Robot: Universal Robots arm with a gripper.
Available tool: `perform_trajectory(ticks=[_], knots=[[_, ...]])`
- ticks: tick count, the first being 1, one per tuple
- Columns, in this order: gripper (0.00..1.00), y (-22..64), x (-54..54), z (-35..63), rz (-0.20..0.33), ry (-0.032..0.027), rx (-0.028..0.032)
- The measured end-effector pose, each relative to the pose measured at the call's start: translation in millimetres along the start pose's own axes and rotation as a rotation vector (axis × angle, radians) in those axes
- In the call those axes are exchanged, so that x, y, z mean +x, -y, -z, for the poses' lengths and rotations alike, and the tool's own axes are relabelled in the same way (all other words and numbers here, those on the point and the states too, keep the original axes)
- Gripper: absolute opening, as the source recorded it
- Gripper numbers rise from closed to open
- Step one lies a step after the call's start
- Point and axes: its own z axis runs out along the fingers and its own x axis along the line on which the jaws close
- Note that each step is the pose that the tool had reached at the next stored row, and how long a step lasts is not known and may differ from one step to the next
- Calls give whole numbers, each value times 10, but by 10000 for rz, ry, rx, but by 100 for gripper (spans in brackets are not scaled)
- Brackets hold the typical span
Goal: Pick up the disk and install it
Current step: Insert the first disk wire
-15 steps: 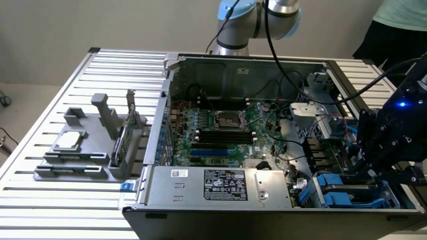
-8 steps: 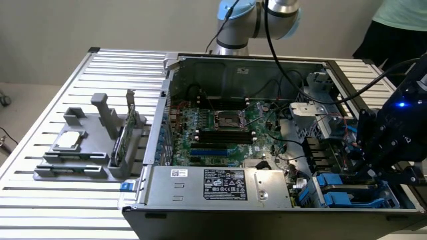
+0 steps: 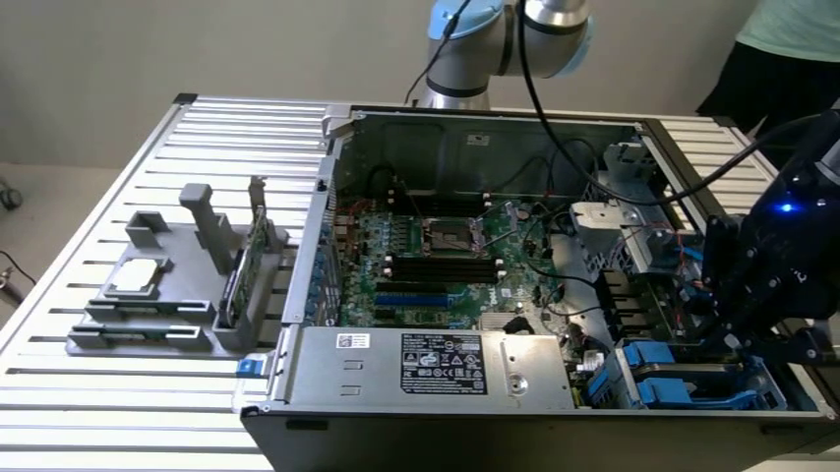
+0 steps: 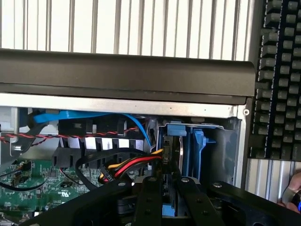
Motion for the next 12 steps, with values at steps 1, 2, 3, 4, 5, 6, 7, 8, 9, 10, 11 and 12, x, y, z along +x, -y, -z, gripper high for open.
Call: perform_trajectory(ticks=[1,2,3,4,5,6,7,8,9,10,11,12], knots=[[18,6,0,1,0,5,-4],[18,10,0,0,1,17,-4],[18,12,1,1,4,34,-4],[18,12,1,1,6,53,-4],[18,12,1,1,9,76,-3],[18,13,1,0,13,93,-2],[18,13,0,1,17,104,-2],[18,13,0,1,21,105,-2],[18,13,0,0,27,106,-2],[18,13,0,0,32,106,-3],[18,13,1,-1,39,105,-4],[18,13,1,-1,47,106,-5]])
